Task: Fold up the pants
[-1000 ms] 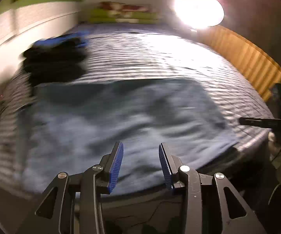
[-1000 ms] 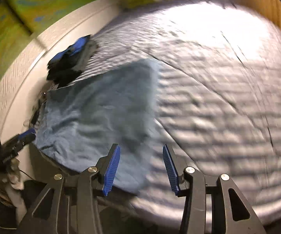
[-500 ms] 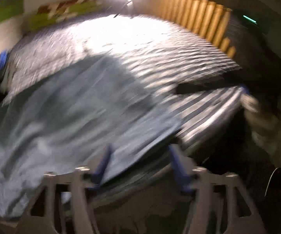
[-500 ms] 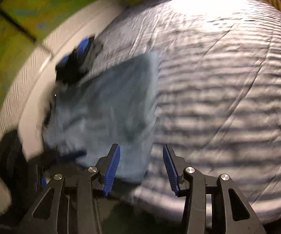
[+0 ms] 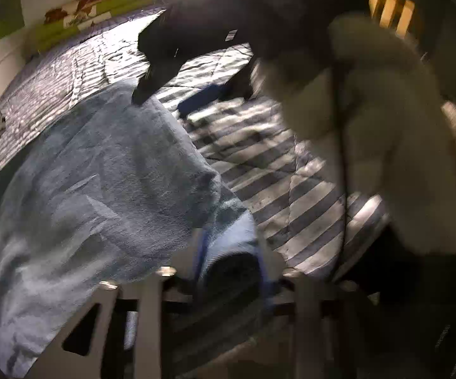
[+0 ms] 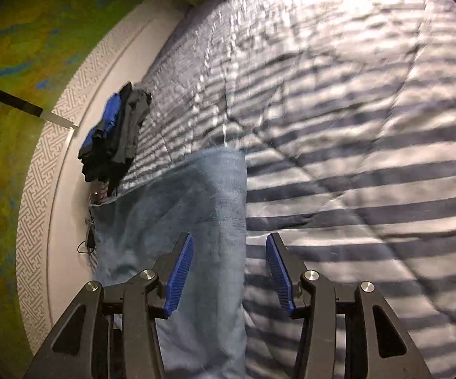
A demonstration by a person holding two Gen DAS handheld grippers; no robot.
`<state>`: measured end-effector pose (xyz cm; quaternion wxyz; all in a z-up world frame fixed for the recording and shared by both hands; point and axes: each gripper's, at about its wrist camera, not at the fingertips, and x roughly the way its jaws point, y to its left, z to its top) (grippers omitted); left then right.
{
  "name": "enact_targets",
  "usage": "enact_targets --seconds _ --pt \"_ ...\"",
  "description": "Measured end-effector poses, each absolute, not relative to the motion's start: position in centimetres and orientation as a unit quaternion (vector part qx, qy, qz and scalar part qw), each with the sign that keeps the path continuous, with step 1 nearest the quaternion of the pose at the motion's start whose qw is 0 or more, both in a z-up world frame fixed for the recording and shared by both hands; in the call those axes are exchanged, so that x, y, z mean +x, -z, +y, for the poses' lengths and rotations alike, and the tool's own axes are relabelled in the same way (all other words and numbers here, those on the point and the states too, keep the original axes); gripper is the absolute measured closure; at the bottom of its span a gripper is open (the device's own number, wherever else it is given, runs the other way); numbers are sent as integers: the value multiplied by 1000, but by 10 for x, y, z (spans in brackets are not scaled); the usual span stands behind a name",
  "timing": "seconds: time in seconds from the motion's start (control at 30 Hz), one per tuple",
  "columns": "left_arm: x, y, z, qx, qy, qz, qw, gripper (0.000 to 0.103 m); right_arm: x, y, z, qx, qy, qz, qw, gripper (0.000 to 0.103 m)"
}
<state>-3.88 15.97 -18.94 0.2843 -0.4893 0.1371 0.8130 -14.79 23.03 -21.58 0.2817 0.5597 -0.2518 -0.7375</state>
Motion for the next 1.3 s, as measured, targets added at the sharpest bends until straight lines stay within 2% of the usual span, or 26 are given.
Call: enact_targets --seconds 0.13,0.2,0.27,0.3,0.37,0.6,0.8,1.03,1.3 --pt "-40 172 143 -487 -817 89 295 86 -145 218 214 557 739 -242 293 60" --pt "-39 158 134 -481 -821 69 298 87 -149 218 212 564 731 -257 287 80" --pt "-36 142 123 -468 -830 43 300 88 -153 215 215 564 719 -285 288 85" --pt "-36 136 119 -463 -833 33 302 88 -154 209 216 560 720 -295 284 93" --pt "-31 121 106 -448 -841 8 302 88 -154 194 213 552 724 -305 279 95" --pt "-16 86 30 -410 -858 -76 300 89 -138 113 159 516 773 -235 285 98" --pt "2 72 -61 -381 -875 -138 265 89 -131 72 82 506 788 -184 299 98" --pt "10 81 -188 -365 -892 -207 168 89 -127 63 -56 511 781 -105 342 98" --pt "30 124 -292 -379 -886 -257 72 89 -108 98 -190 537 756 -32 372 98"
